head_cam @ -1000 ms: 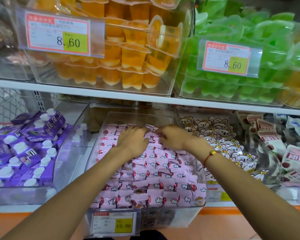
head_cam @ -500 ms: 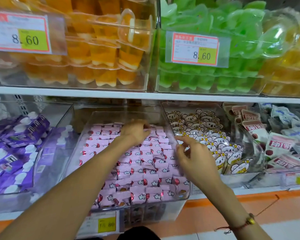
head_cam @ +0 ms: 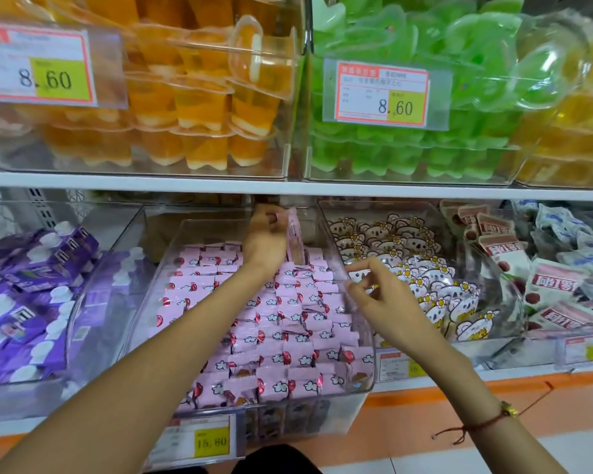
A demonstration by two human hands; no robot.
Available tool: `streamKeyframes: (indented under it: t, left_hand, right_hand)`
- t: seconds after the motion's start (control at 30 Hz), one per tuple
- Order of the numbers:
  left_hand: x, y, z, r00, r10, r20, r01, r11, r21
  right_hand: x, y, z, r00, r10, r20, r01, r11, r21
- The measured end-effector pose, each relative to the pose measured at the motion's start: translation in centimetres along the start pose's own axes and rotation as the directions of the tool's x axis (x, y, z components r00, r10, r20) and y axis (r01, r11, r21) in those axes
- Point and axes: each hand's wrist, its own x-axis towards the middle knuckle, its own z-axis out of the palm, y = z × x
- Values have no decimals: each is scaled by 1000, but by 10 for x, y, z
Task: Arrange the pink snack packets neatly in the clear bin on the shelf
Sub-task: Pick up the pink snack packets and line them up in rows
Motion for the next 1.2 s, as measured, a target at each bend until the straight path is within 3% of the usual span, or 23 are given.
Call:
streamKeyframes:
  t: [0.1,0.17,0.3,0.4,0.43,0.53,0.67,0.73,0.8,0.9,1.0,1.1,1.2]
  left_hand:
    - [-12,17,-9,986,-77,-150,32,959,-280]
    - [-23,24,-17,967,-209,-148,118,877,-466]
    - [-48,30,-35,895,-441,67,378,668,-641]
    - [-60,33,-47,815,-521,254,529,492,-691]
    - [-63,33,-50,805,-515,295,559,489,-670]
    - [-65,27,-61,819,-439,368,573,610,-548]
    - [-65,26,-69,782,-357,511,594,674,-439]
    - [-66,25,-68,752,-314,580,551,781,-292]
    - [-68,23,-64,776,-302,554,469,863,-188]
    - [-67,26,-62,779,-423,463,578,771,-268]
    - [-66,28,-64,674,-518,527,707,659,-256]
    - [-68,30,-63,606,-502,617,715,684,-144]
    - [-67,32,-62,658,-485,576,639,764,-87]
  right_hand:
    - [6,-8,-5,988,-64,-137,52,995,-87]
    - [8,-18,-4,964,-134,-231,124,991,-56]
    - [8,-34,9,960,-212,-180,211,977,-25]
    - [6,-39,15,946,-257,-197,270,962,43]
    - [5,-40,14,940,-250,-233,279,955,102]
    - [5,-39,5,951,-153,-269,229,933,279]
    - [5,-36,2,972,-110,-207,170,938,301]
    - [5,-34,4,982,-83,-172,135,938,320]
    - [4,-30,5,990,-70,-123,106,943,317]
    - [-2,-30,1,992,-128,6,119,937,329]
    - [-9,-34,-1,984,-179,-26,175,908,380]
    - [-7,-37,-1,997,-31,-75,67,838,542]
    - [-3,-37,-3,996,88,-8,-66,791,608]
